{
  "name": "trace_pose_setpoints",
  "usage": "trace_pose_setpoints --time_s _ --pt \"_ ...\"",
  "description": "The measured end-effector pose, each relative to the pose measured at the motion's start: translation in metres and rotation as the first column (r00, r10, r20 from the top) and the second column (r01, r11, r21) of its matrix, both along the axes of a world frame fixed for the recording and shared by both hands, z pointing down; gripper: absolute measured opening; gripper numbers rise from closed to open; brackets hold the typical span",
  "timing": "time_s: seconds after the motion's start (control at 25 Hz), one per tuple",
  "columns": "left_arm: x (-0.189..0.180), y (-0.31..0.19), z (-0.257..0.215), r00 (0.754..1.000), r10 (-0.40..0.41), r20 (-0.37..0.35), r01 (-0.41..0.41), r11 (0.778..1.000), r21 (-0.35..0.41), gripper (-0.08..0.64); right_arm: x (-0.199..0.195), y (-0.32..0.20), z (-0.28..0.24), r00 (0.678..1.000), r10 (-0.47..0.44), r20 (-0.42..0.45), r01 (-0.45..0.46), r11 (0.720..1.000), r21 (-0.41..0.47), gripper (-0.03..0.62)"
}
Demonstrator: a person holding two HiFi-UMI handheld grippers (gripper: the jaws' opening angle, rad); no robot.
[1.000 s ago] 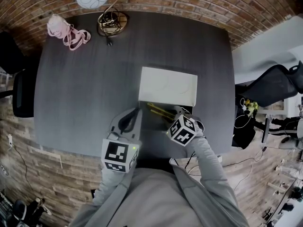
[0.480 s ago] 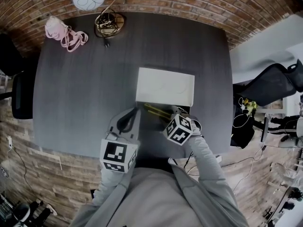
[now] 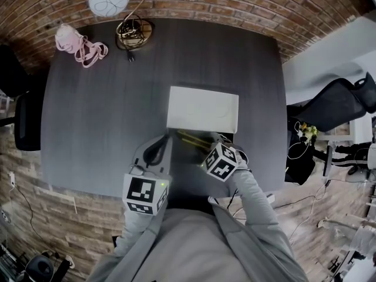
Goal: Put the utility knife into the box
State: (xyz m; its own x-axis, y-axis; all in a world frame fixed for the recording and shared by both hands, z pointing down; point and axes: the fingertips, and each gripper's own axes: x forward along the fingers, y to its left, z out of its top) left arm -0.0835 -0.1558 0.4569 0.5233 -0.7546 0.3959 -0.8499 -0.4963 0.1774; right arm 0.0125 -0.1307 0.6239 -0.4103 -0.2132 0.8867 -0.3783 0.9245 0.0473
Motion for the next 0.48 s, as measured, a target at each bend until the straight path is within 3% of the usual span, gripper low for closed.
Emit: trace_pose_setpoints --time_s 0.48 --pt "0.001 -0.004 -0.012 1.000 0.007 0.001 -0.007 0.999 0.032 0.020 0.006 -0.004 -0.027 0.997 0.057 0.055 -0.060 0.997 0.056 0.140"
